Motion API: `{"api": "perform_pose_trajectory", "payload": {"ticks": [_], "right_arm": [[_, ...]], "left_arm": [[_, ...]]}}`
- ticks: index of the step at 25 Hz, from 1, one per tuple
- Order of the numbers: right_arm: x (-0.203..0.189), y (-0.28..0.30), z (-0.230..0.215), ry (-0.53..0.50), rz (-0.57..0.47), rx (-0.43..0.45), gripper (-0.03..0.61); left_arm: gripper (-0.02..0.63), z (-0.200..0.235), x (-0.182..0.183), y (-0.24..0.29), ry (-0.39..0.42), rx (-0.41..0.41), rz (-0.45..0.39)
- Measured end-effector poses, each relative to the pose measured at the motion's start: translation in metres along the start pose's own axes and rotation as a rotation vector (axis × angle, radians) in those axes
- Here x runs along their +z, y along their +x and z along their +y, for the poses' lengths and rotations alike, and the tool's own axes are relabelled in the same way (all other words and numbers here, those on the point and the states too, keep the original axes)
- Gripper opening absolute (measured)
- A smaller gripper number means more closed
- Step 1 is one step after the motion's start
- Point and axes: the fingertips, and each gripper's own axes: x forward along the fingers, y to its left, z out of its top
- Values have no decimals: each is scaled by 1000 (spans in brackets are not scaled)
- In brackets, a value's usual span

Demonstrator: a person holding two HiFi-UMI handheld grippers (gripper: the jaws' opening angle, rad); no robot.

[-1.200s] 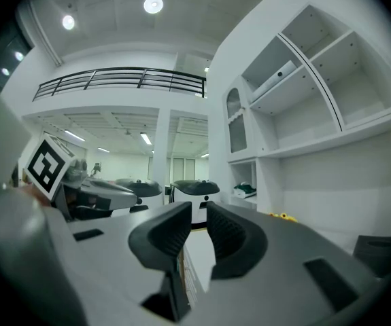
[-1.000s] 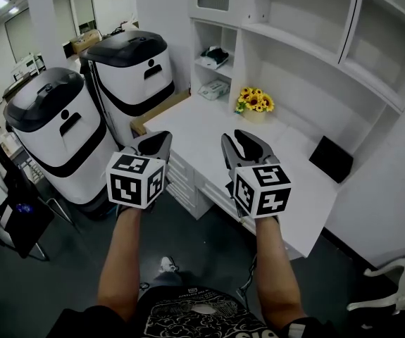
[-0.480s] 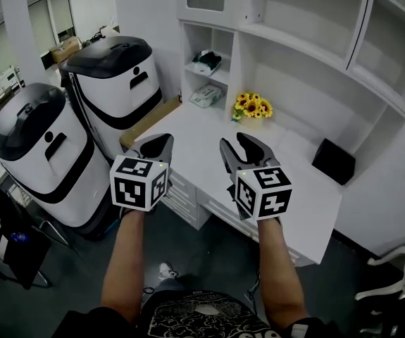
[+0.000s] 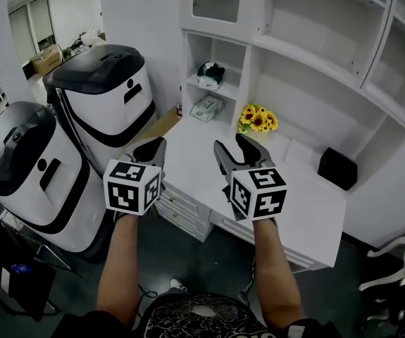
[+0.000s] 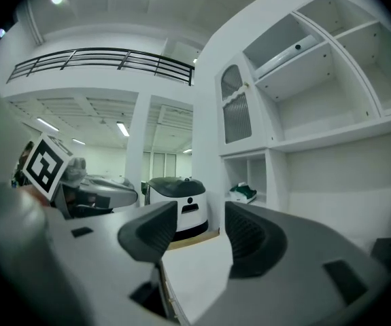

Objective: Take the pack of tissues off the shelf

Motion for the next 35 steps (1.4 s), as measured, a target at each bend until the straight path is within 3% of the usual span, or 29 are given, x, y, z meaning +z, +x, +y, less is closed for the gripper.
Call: {"api": "perform_pose_trajectory", "payload": {"ticks": [9,19,27,35], "right_arm": [[4,55,27,15,16,-48,262],[10,97,37,-5,21,-61,275],[15,136,17,-1,3,-70,289],[19,202,-30,-7,-6,-76,291]], "left_arm": [[8,56,-11,10,-6,-44,-3],[6,92,-9,28,-1,-69,-16],[6,104,-10,65,21,-86,-6],[8,126,-5,143,49,-102,11]]}}
